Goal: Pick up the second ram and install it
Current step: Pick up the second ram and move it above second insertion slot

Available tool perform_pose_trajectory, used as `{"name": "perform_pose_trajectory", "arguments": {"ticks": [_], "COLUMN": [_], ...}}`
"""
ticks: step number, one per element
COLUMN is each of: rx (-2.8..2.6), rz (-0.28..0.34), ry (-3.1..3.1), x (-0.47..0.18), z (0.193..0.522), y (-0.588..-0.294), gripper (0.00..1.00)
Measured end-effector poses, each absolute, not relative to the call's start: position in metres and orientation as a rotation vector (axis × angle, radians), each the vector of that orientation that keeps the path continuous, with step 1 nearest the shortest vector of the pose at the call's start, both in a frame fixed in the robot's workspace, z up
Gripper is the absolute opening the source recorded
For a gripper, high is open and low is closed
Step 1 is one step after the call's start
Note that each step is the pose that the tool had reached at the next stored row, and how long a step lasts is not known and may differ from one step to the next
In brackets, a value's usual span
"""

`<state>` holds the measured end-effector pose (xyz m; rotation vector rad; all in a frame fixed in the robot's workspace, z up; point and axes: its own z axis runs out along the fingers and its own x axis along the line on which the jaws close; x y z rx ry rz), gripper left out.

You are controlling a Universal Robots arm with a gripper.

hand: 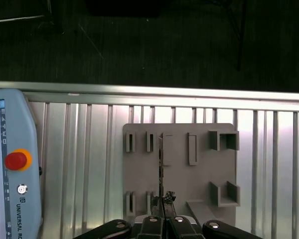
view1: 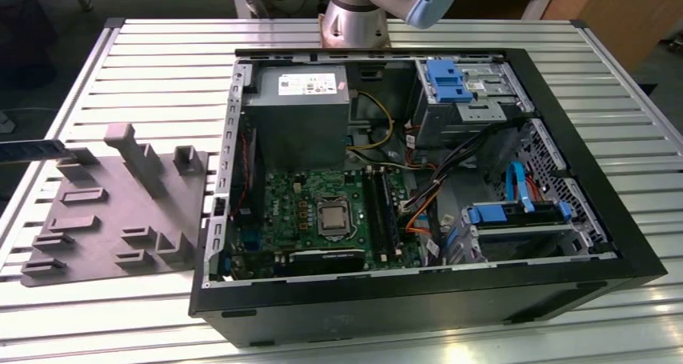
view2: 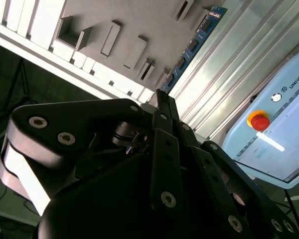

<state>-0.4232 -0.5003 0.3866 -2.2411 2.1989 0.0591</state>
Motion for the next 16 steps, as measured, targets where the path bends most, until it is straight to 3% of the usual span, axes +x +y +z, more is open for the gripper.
{"name": "perform_pose_trajectory", "arguments": {"ticks": [16], "rx": [-2.238], "rz": [0.065], "ry": [2.196], "x": [-0.423], "z": [0.403], "y": [-0.5], "gripper": [0.11]}}
